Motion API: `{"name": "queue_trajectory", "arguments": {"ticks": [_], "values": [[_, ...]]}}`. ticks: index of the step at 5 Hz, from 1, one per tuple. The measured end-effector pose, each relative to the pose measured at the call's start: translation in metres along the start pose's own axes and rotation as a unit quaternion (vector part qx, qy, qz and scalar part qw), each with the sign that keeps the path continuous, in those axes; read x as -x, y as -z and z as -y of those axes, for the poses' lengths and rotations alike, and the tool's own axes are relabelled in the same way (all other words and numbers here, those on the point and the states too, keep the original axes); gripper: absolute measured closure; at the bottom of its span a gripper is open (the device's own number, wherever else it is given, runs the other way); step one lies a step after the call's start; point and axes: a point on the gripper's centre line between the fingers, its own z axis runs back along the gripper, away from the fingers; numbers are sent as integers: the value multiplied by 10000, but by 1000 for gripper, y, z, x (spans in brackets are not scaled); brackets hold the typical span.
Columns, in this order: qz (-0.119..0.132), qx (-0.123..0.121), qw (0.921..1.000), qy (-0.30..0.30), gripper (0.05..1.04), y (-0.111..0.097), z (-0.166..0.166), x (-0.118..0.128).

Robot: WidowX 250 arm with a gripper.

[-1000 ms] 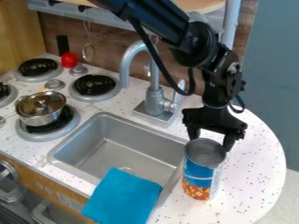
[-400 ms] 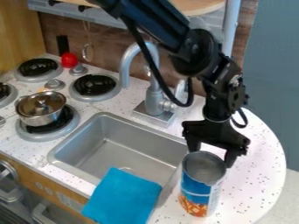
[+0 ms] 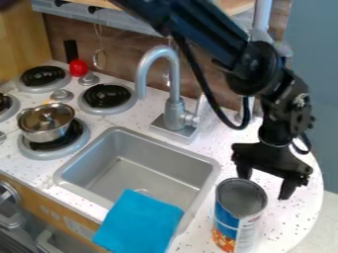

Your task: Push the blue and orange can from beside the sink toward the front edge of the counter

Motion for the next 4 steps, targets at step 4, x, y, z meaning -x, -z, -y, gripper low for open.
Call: {"name": "queue_trajectory", "arguments": {"ticks": [4], "values": [[-116, 170, 9988, -435, 83, -26, -12, -36]]}}
